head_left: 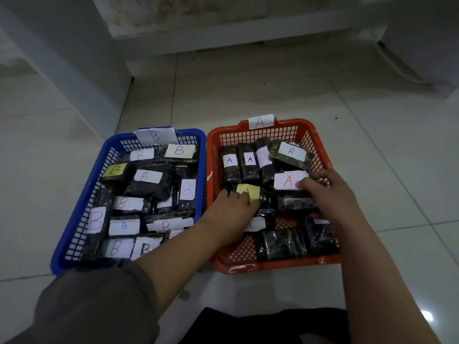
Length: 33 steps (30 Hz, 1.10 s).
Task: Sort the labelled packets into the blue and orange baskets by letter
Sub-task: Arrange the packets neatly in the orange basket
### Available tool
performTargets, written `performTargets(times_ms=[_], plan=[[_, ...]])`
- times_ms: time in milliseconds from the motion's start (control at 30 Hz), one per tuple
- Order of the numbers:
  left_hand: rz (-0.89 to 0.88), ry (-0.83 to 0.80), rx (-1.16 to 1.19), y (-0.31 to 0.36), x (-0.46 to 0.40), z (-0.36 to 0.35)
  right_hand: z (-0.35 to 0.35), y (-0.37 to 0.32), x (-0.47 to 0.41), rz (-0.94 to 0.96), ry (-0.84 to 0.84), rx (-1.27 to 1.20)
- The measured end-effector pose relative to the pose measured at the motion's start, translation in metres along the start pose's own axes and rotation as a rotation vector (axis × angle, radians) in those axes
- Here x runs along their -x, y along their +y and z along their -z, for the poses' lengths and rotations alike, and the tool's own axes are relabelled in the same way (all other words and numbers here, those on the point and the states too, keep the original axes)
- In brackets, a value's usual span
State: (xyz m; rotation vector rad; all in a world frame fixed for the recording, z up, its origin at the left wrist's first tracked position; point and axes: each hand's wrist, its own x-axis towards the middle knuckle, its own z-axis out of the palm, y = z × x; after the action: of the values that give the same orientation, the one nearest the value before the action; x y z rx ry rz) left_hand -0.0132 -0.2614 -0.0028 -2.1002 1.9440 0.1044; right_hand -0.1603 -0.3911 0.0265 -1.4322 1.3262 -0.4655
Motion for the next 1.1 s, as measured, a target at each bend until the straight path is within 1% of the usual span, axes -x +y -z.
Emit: performTargets(times_ms=[133,267,367,400,467,533,567,767,833,967,1100], plan=[[-0.073,-0.032,0.054,-0.007,-0.001,0.001,-0.002,0.0,0.002,0.012,0.027,0.031],[-0.14,-0.013,0.062,-0.015,-0.003,0.006,-0.005,-0.002,0.003,0.076,0.017,0.147],[-0.064,0.019,0.255,-0.029,-0.011,0.018,-0.004,-0.002,0.002,0.075,0.033,0.134],[-0.029,0.042,0.273,-0.035,-0.015,0.019,-0.003,-0.001,0.002,0.071,0.044,0.124],[0.009,0.064,0.194,-0.04,-0.02,0.014,0.0,0.0,0.001,0.056,0.05,0.103],[0.014,0.022,0.085,-0.04,-0.021,0.004,0.001,0.0,0.0,0.03,0.056,0.068],[0.026,0.015,0.06,-0.039,-0.022,0.0,0.002,0.0,-0.001,0.022,0.058,0.053],[0.096,0.087,-0.037,-0.027,-0.028,-0.004,0.001,0.003,-0.003,0.009,0.054,0.022],[0.099,0.079,-0.046,-0.025,-0.032,-0.001,0.0,0.004,-0.003,0.013,0.054,0.022],[0.078,-0.006,-0.019,-0.026,-0.042,0.007,-0.002,0.006,-0.004,0.028,0.062,0.033],[0.06,-0.03,-0.03,-0.032,-0.044,0.01,-0.004,0.007,-0.003,0.034,0.055,0.04]])
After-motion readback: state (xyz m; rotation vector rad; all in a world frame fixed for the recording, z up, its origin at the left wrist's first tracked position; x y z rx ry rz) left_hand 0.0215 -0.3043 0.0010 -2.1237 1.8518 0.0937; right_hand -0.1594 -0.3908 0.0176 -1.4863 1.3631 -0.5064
